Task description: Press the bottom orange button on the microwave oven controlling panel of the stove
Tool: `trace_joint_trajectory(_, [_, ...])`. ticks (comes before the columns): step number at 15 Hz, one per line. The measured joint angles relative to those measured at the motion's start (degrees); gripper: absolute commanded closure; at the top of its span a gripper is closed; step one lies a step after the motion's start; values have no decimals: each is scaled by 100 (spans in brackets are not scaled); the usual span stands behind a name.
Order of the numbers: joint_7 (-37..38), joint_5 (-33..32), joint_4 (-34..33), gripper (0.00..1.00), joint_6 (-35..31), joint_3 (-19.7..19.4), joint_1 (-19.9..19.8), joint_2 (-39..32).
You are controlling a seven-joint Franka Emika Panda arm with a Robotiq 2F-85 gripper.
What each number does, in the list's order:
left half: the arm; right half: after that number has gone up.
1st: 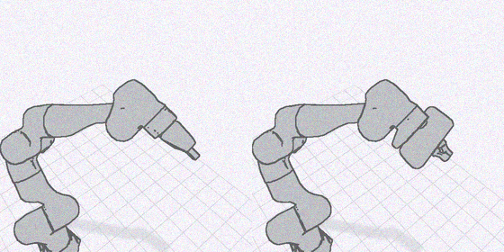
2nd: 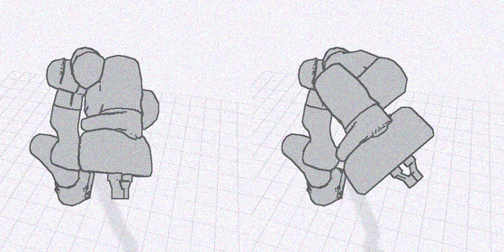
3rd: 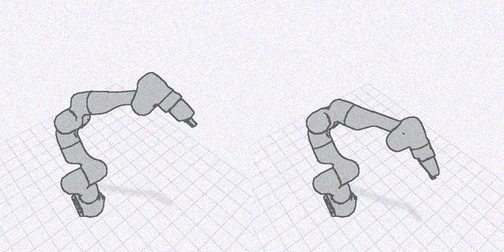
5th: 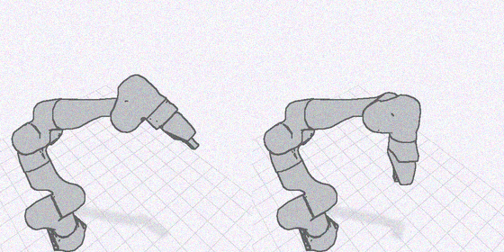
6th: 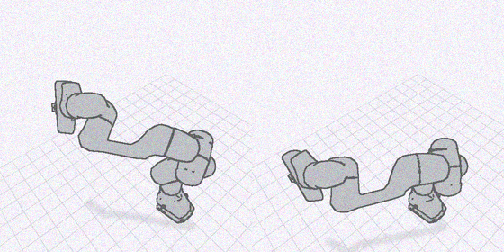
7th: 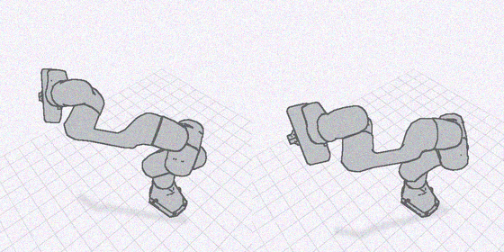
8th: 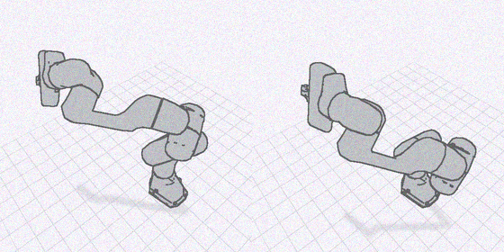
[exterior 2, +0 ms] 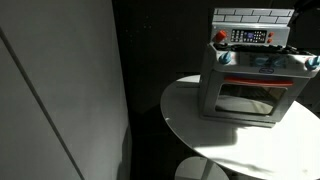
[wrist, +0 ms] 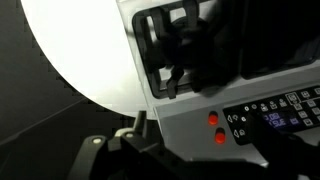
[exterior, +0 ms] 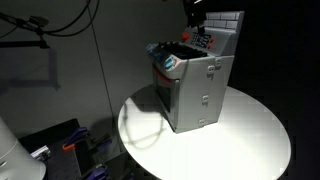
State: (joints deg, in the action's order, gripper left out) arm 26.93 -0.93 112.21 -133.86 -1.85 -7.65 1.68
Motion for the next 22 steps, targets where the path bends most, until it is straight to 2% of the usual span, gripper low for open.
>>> trace_joint_trajectory(10, [173, 1, -853, 0, 13, -134, 176, -866])
trace_joint_trajectory(22, [428, -12, -922, 0, 237, -295, 316, -975])
